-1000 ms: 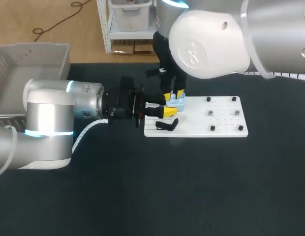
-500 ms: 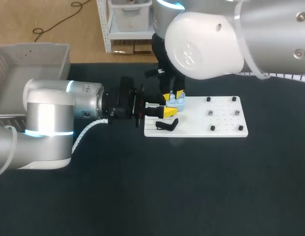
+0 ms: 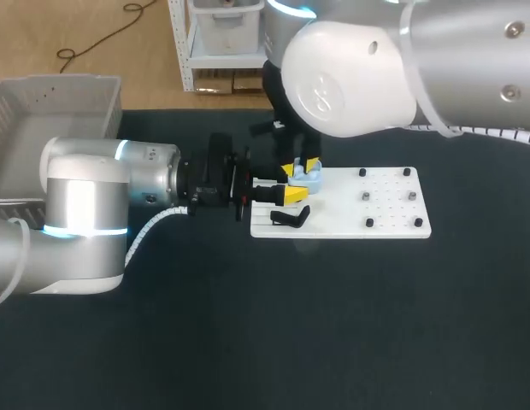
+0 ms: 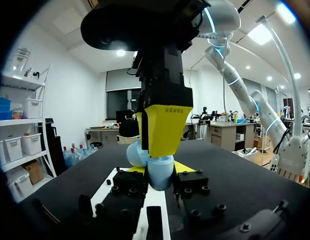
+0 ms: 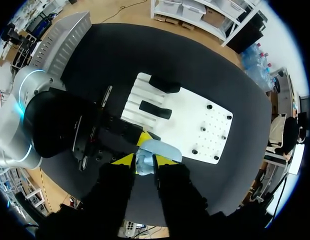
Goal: Pick up each earbud case from the left stands, insert the matching earbuds, close the lid, and place the case in the box.
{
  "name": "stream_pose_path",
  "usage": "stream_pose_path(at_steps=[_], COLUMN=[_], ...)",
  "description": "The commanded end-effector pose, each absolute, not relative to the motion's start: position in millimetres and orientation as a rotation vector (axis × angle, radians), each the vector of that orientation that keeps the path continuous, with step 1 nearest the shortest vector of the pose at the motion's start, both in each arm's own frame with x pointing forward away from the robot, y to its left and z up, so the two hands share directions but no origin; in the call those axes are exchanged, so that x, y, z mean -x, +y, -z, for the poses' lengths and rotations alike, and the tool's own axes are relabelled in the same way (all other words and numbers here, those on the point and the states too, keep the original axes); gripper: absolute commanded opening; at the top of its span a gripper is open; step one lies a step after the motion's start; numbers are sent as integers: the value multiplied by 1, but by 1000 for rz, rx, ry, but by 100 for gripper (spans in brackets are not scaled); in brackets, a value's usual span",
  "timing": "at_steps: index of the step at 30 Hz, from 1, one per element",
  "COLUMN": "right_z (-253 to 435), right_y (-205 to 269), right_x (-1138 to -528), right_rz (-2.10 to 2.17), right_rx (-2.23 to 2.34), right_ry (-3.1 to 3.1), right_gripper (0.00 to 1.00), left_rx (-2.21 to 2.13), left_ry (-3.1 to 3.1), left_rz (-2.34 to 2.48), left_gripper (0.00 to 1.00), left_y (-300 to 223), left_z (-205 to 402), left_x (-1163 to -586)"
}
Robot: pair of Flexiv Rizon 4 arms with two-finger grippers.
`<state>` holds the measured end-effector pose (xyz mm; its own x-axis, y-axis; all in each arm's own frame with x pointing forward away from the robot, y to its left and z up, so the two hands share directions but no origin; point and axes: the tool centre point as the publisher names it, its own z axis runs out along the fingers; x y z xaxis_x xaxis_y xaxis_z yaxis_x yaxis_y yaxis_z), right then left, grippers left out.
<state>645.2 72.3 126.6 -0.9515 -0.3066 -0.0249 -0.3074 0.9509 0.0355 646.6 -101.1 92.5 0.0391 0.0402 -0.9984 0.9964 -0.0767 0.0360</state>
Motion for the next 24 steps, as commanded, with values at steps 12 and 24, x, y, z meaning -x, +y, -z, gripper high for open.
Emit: stream_pose_path(at_steps=[12, 24], right_z=[-166, -148], right_y=[59, 28], right_x=[-641, -690], right_rz=[-144, -221], right_rx=[325, -166], right_ry=[3017, 3010], right_gripper=[100, 100], left_rx=[-1312, -1312], left_ry=[1176, 1176], left_rz=[1214, 1214], left_gripper=[0, 0], left_y=[-102, -102], left_z=[-93, -93], left_x=[-646, -646])
